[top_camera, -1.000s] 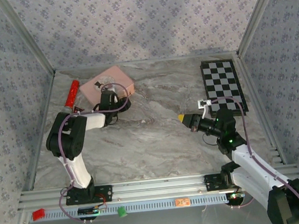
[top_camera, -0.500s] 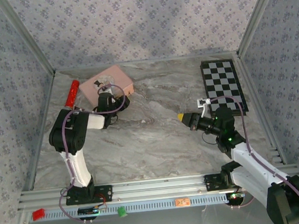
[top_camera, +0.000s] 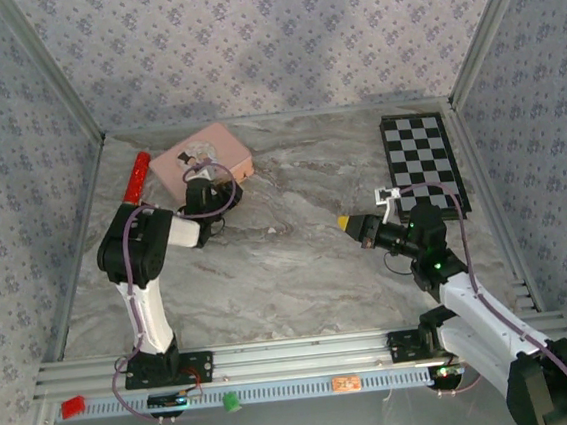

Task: Unlock the padlock with the key

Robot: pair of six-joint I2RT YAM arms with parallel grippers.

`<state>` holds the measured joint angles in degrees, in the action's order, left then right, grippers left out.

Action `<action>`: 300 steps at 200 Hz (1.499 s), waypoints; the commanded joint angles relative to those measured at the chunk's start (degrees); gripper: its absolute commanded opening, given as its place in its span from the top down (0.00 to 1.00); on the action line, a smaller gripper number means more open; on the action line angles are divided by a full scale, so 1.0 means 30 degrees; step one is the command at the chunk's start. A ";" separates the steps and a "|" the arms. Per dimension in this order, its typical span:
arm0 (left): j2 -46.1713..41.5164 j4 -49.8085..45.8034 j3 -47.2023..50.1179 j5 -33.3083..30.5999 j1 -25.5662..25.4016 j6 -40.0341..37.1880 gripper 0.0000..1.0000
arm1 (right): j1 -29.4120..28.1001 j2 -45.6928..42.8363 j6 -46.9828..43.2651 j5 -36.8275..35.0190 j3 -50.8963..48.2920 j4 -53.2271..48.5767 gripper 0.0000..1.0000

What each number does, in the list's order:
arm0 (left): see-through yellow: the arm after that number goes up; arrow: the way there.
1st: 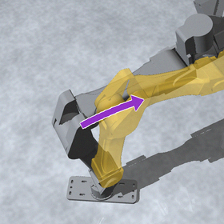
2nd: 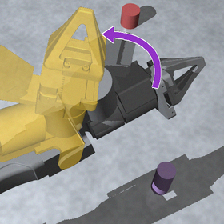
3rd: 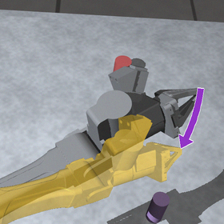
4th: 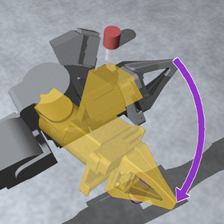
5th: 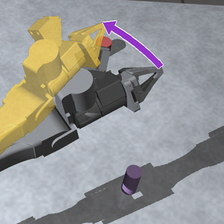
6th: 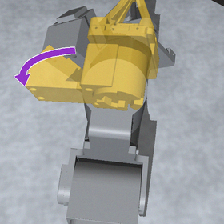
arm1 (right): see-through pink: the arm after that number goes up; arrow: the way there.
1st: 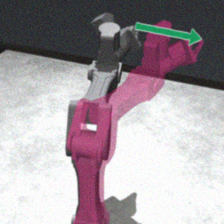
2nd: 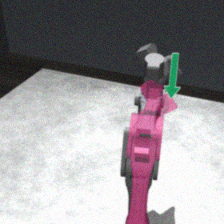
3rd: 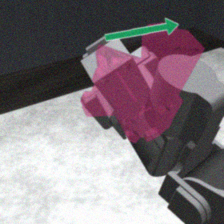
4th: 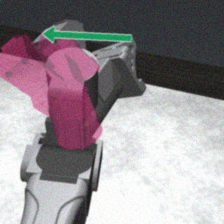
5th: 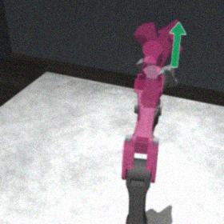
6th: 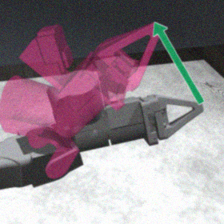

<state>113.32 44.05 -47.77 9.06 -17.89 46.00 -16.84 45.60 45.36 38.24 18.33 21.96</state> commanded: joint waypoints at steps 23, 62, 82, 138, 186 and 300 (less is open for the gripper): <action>0.0039 0.0528 0.0681 0.0031 0.0104 0.0433 0.75 | -0.0051 -0.0414 -0.0302 -0.0266 0.0334 -0.0082 1.00; -0.0118 0.0725 0.0851 0.0268 0.0104 0.0563 0.81 | -0.0047 -0.0582 -0.0345 -0.0339 0.0293 -0.0221 1.00; -0.0375 0.0999 0.1092 0.0575 0.0119 0.0662 0.85 | -0.0043 -0.0670 -0.0370 -0.0410 0.0298 -0.0331 1.00; -0.1826 0.1341 0.1979 0.3106 0.0104 0.0898 0.93 | -0.0055 -0.1174 -0.0267 -0.1256 0.0006 -0.1431 1.00; -0.2794 0.1291 0.2850 0.6130 -0.0068 0.1217 0.93 | -0.0257 -0.1344 0.1036 -0.2955 -0.1419 -0.1061 1.00; -0.3352 0.0349 0.3071 0.7670 -0.3016 0.4559 0.92 | -0.5232 -0.1173 0.4049 -1.0247 -0.4131 0.0826 1.00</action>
<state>104.36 45.15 -37.32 22.02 -24.25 49.67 -30.09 40.86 54.43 14.41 7.03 20.99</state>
